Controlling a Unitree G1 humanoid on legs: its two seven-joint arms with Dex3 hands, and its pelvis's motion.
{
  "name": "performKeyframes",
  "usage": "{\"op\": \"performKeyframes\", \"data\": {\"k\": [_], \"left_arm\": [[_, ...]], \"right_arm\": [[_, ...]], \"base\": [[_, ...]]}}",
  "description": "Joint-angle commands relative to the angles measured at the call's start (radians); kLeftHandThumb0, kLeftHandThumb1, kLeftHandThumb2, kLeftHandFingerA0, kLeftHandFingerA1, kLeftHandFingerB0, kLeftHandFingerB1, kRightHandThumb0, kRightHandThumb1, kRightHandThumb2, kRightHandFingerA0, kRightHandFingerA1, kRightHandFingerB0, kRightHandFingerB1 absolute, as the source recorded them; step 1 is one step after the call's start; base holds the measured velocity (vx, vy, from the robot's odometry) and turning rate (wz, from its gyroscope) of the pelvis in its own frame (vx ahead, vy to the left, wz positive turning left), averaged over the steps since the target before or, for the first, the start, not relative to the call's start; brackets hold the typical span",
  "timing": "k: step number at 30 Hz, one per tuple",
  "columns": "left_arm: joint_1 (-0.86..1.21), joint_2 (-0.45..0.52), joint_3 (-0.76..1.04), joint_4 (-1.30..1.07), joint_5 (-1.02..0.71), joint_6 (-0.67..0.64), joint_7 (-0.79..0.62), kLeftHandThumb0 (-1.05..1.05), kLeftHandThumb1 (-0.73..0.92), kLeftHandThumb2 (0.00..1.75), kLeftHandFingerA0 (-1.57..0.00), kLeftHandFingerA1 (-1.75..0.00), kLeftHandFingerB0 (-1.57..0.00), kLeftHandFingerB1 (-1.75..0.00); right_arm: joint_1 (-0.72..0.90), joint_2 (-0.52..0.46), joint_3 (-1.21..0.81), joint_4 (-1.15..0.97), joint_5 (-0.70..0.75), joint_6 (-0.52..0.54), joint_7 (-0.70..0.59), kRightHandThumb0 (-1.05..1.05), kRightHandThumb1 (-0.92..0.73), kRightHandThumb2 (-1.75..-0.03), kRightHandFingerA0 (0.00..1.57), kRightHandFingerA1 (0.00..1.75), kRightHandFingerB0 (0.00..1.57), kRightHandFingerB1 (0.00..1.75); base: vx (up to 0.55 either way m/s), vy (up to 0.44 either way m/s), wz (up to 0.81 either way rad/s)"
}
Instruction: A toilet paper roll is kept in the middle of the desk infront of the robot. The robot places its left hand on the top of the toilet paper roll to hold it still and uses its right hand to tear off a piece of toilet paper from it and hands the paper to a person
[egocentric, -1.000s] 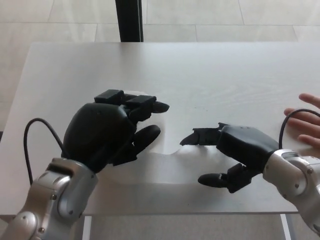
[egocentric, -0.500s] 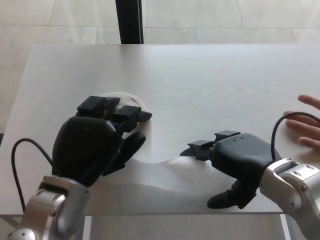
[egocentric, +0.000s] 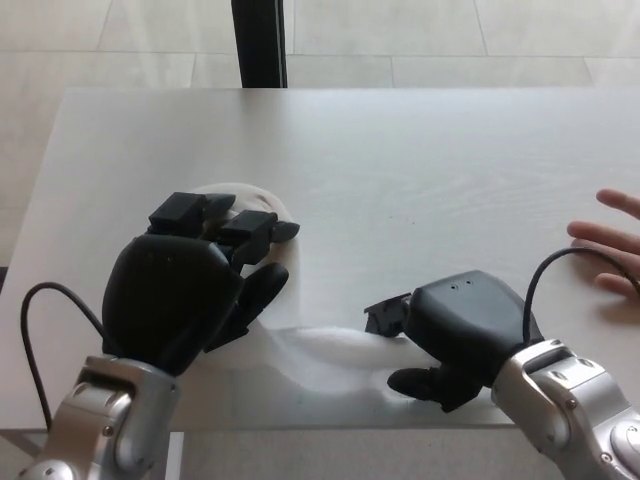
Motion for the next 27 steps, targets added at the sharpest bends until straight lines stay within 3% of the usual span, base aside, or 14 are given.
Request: {"op": "performKeyframes", "data": {"k": [1,2,3,5,7,10,16,19,21,23,24,25,26,27], "left_arm": [[0.087,-0.003,-0.007,0.107,0.085,0.032,0.082,-0.47,0.83,0.65,-0.36,-0.55,-0.53,-0.45],[0.088,-0.003,-0.007,0.108,0.085,0.031,0.084,-0.47,0.83,0.65,-0.36,-0.55,-0.53,-0.45],[0.088,-0.003,-0.007,0.11,0.084,0.029,0.085,-0.47,0.84,0.65,-0.36,-0.56,-0.53,-0.44],[0.095,-0.003,-0.007,0.111,0.083,0.027,0.088,-0.47,0.84,0.65,-0.36,-0.56,-0.53,-0.44],[0.104,0.002,-0.009,0.123,0.08,0.02,0.089,-0.49,0.85,0.65,-0.34,-0.57,-0.52,-0.44],[0.109,-0.003,-0.011,0.134,0.081,0.016,0.102,-0.48,0.84,0.65,-0.36,-0.55,-0.53,-0.44],[0.118,-0.006,-0.015,0.148,0.082,-0.003,0.137,-0.47,0.82,0.65,-0.35,-0.57,-0.52,-0.45],[0.12,-0.004,-0.012,0.14,0.081,0.001,0.132,-0.45,0.84,0.64,-0.34,-0.57,-0.52,-0.45],[0.123,-0.002,-0.009,0.141,0.076,-0.002,0.139,-0.43,0.82,0.69,-0.36,-0.58,-0.52,-0.48],[0.13,-0.001,-0.01,0.137,0.076,0.004,0.132,-0.42,0.79,0.7,-0.34,-0.58,-0.51,-0.48],[0.132,-0.002,-0.011,0.136,0.077,0.008,0.13,-0.42,0.79,0.7,-0.34,-0.58,-0.51,-0.48],[0.133,-0.001,-0.012,0.139,0.079,0.009,0.133,-0.41,0.78,0.7,-0.35,-0.59,-0.51,-0.48],[0.133,-0.002,-0.013,0.141,0.08,0.011,0.133,-0.41,0.77,0.7,-0.36,-0.58,-0.51,-0.48],[0.133,-0.005,-0.016,0.142,0.082,0.015,0.13,-0.42,0.78,0.7,-0.35,-0.59,-0.51,-0.48]], "right_arm": [[0.135,0.109,-0.065,0.116,-0.123,-0.064,-0.554,-0.39,-0.64,-0.63,0.9,1.62,0.79,0.7],[0.138,0.11,-0.066,0.117,-0.123,-0.066,-0.557,-0.39,-0.64,-0.63,0.9,1.62,0.79,0.7],[0.142,0.112,-0.07,0.12,-0.116,-0.077,-0.565,-0.31,-0.63,-0.8,0.87,1.73,0.66,1.45],[0.151,0.115,-0.074,0.125,-0.106,-0.097,-0.577,-0.31,-0.63,-0.8,0.87,1.73,0.66,1.45],[0.24,0.227,-0.194,0.073,0.114,-0.129,-0.504,-0.32,-0.61,-1.16,1.01,1.75,0.77,1.75],[0.277,0.341,-0.296,0.082,0.252,-0.203,-0.527,-0.37,-0.5,-1.33,1.04,1.75,0.79,1.7],[0.304,0.529,-0.446,0.033,0.402,-0.255,-0.517,-0.38,-0.5,-1.36,1.02,1.73,0.81,1.63],[0.277,0.631,-0.515,0.003,0.466,-0.264,-0.508,-0.39,-0.35,-1.47,1.12,1.6,0.99,1.51],[0.257,0.748,-0.584,-0.067,0.612,-0.184,-0.444,-0.38,-0.35,-1.44,1.15,1.64,1.04,1.47],[0.216,0.857,-0.653,-0.163,0.695,-0.046,-0.44,-0.25,-0.38,-1.32,1.06,1.75,0.89,1.51],[0.198,0.888,-0.677,-0.194,0.72,0.0,-0.444,-0.33,-0.45,-1.16,1.33,1.46,1.03,1.3],[0.179,0.92,-0.704,-0.221,0.761,0.039,-0.44,-0.33,-0.44,-1.17,1.29,1.46,1.01,1.3],[0.165,0.939,-0.724,-0.239,0.792,0.067,-0.441,-0.22,-0.39,-1.31,1.03,1.75,0.84,1.57],[0.135,0.969,-0.761,-0.268,0.851,0.108,-0.458,-0.17,-0.43,-1.32,1.02,1.75,0.82,1.57]], "base": [[0.0,0.0,0.0],[0.0,0.0,0.0],[0.0,0.0,0.0],[0.0,0.0,0.0],[0.0,0.0,0.0],[0.0,0.0,0.0],[0.0,0.0,0.0],[0.0,0.0,0.0],[0.0,0.0,0.0],[0.0,0.0,0.0],[0.0,0.0,0.0],[0.0,0.0,0.0],[0.0,0.0,0.0],[0.0,0.0,0.0]]}}
